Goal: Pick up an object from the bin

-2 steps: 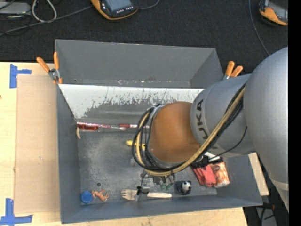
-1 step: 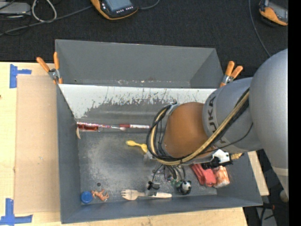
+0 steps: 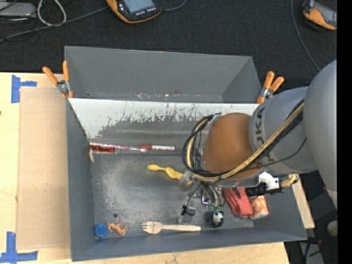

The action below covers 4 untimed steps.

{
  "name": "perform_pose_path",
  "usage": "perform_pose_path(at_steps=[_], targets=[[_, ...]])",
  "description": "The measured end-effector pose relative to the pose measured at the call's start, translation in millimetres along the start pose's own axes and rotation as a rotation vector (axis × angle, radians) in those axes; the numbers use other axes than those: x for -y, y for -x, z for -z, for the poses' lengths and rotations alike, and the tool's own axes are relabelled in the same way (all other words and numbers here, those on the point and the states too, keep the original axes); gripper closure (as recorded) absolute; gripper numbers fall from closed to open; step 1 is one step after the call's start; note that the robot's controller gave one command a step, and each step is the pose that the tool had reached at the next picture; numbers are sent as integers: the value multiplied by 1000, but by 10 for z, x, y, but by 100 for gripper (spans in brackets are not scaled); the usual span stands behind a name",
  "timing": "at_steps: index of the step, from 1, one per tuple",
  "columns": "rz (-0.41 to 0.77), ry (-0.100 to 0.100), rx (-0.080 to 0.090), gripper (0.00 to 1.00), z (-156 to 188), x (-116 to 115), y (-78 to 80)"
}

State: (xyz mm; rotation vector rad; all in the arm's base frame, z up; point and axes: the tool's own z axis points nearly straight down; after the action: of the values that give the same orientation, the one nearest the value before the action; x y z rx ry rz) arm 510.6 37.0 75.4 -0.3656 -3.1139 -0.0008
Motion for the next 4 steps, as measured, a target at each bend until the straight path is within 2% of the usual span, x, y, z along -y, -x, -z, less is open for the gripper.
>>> perform_pose_path(at_steps=[1, 2, 3, 4], targets=[[134, 0, 1, 0, 378, -1, 285], [111, 0, 0, 0, 363, 129, 464], [-27, 0, 0, 0, 323, 109, 459], [-31, -1, -4, 100, -55, 77, 469]])
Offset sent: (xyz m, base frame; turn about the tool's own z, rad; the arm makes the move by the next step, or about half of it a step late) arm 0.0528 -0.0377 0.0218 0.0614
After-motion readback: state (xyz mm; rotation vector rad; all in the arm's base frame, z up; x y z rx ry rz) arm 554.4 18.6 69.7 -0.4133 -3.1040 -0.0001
